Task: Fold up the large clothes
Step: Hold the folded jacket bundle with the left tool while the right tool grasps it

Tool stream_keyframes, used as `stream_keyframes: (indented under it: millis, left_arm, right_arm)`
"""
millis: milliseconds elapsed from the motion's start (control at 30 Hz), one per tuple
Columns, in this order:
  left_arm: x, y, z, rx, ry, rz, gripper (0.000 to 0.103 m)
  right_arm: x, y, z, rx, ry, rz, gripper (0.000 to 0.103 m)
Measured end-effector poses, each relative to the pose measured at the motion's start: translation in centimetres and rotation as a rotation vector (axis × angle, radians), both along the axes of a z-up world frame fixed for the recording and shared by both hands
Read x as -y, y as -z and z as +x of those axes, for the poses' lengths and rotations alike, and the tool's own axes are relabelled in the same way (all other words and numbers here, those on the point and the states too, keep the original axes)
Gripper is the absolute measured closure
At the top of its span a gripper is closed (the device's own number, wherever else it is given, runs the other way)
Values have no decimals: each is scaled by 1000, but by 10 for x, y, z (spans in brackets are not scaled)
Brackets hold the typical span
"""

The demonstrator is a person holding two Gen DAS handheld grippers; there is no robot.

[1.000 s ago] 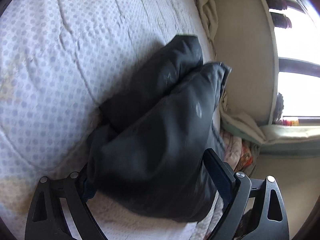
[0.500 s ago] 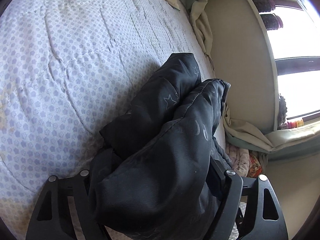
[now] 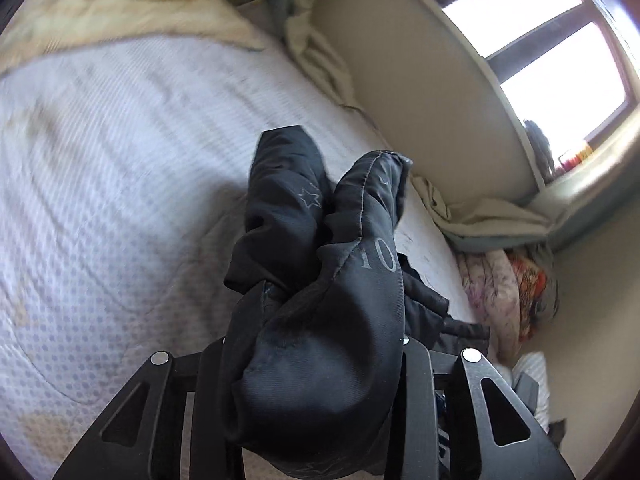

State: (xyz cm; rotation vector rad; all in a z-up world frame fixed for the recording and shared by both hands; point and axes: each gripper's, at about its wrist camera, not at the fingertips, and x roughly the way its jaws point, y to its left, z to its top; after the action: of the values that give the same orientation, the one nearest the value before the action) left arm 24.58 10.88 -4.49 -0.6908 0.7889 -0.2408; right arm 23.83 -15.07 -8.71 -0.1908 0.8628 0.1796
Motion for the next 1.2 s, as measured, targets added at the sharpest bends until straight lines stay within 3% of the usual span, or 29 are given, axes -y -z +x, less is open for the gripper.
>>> stream_keyframes:
  millis: [267, 400, 733, 1100, 1200]
  left_arm:
    - [94, -83, -16, 137, 184, 297, 67]
    - [145, -106, -19, 174, 260, 413, 68]
    - [234, -113, -34, 226, 382, 593, 68]
    - [277, -114, -40, 257, 421, 704, 68]
    - [283, -115, -41, 281, 409, 728, 68]
  right_arm:
    - [11, 7, 7, -25, 23, 80, 66]
    - [27, 8, 17, -57, 40, 163, 66]
    - [69, 18, 32, -115, 55, 363, 72]
    - [108, 26, 51, -176, 89, 546, 78]
    - [131, 22, 63, -232, 98, 605, 78]
